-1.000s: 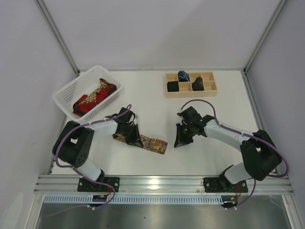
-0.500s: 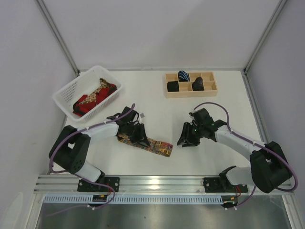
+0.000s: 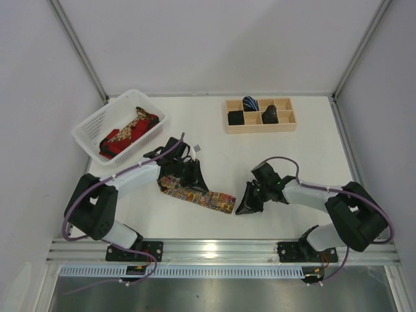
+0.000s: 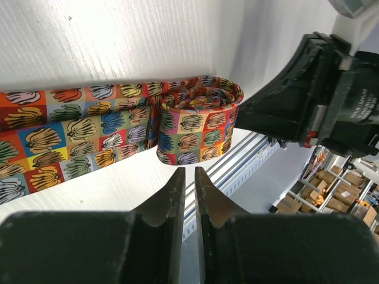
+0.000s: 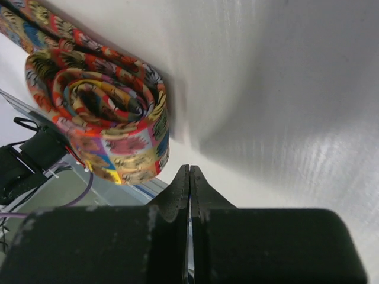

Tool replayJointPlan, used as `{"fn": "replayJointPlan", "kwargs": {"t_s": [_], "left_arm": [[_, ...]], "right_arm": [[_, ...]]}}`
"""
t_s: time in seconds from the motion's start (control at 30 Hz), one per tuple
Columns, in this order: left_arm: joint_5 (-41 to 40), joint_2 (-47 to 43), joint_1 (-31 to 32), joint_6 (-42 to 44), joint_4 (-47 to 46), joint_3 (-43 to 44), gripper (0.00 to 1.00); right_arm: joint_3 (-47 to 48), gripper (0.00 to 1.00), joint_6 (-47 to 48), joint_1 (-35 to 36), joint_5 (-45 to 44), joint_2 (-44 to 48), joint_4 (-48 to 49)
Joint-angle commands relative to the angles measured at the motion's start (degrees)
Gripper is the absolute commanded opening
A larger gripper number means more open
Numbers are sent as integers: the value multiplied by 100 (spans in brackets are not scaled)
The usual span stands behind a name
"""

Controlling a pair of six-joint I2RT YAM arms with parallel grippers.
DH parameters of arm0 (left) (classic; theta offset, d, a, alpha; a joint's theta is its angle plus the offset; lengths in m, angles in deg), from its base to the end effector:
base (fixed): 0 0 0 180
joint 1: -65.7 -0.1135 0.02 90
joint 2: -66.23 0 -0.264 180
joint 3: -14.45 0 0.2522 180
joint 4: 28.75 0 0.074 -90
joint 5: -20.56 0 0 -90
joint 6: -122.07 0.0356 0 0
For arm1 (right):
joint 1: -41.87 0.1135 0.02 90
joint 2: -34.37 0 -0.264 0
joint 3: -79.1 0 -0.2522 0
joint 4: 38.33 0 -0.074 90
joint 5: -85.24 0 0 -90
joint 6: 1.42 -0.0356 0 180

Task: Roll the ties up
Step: Roll the tie

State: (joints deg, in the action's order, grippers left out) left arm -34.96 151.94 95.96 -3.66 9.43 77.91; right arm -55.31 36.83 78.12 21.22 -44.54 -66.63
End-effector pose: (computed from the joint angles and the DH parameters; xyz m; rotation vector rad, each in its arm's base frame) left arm 0.2357 -0.1609 0.1914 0.0960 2.8228 -1.1373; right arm 0.1765 0.1488 0.1408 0.2258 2.9261 1.0008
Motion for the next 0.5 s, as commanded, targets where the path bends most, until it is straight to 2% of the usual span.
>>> {"fn": "replayJointPlan", "kwargs": {"t_s": [0.0,0.13,0.23,0.47], "left_arm": [[120,-239,24,197,167,251,17],[138,-292,24,311,256,251,17],[129,-353,24,399,352,278,17],[147,-389,24,373,309,208,17]], "right_arm": [[95,0,-494,137,-84,-352,672],[261,0,-582,119,-374,-695,786],[603,0,-530,110,-269,-1090,954],[1931,0,-91,58,-180,-1873,375]]}}
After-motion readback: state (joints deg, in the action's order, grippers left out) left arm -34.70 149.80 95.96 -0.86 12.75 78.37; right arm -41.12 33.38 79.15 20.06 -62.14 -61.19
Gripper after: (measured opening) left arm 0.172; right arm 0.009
